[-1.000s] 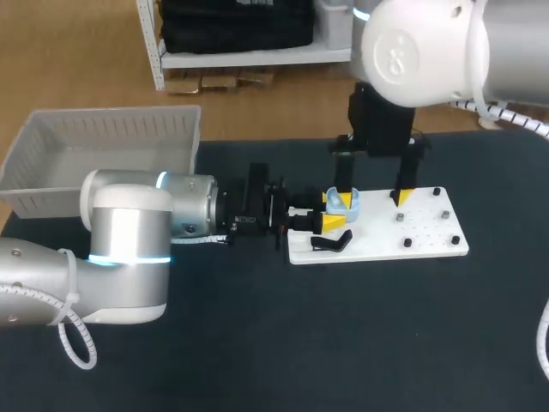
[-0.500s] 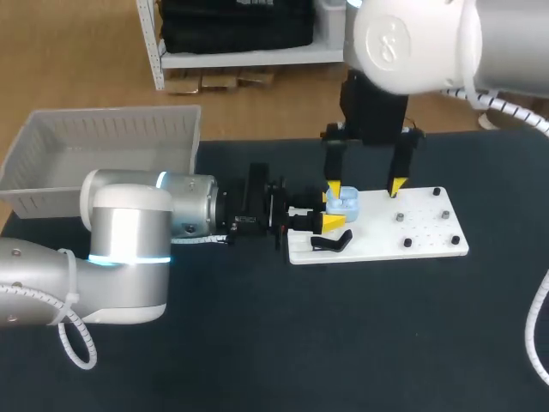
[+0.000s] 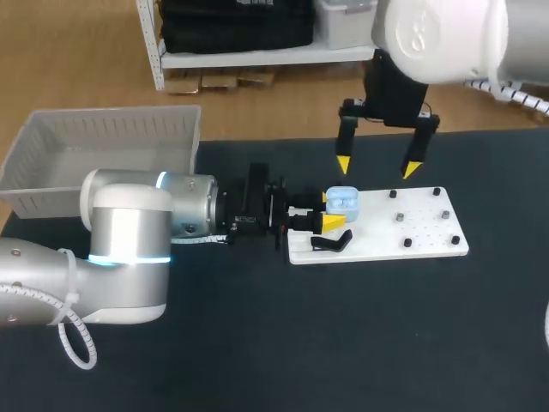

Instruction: Pick up each earbud case from the left stands, insert the matching earbuds, close the lid, and place the case in the box.

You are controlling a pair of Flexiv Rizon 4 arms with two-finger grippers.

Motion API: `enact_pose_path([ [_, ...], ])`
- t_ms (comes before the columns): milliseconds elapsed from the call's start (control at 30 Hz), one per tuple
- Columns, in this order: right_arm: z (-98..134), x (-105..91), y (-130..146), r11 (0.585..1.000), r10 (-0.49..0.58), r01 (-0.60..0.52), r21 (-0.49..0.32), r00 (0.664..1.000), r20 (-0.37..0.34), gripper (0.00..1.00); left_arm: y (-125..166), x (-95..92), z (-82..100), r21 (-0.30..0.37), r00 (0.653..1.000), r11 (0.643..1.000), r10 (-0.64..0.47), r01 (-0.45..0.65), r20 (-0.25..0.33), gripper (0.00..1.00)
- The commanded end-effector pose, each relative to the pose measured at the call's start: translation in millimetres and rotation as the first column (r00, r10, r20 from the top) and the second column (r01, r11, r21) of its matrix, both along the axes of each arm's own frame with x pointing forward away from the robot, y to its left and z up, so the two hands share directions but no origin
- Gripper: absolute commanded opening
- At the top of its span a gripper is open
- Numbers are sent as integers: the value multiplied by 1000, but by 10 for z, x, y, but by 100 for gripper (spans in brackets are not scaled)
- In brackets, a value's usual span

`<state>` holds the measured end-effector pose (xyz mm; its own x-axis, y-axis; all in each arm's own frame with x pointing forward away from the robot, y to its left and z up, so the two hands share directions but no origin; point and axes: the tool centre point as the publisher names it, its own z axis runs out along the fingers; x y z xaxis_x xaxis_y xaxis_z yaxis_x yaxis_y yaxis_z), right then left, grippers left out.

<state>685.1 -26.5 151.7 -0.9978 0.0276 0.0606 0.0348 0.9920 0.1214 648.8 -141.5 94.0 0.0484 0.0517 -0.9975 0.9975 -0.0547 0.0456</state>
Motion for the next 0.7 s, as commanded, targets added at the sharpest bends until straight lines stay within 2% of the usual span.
enact_pose_path([
  [33,-108,87,-5,1000,-11,11,-1,1000,-11,100,0,-19,-2,-2,1000,1000,7,-7,3,0],
  [333,-276,-5,-8,1000,15,-17,-17,996,-85,100,0,-19,-2,-2,1000,1000,7,-7,3,0],
  [600,-258,-219,-28,999,44,-45,-10,991,-130,100,0,-19,-2,-2,1000,1000,7,-7,3,0],
  [700,-216,-239,-46,999,46,-48,-11,991,-129,100,0,-19,-2,-2,1000,1000,7,-7,3,0],
])
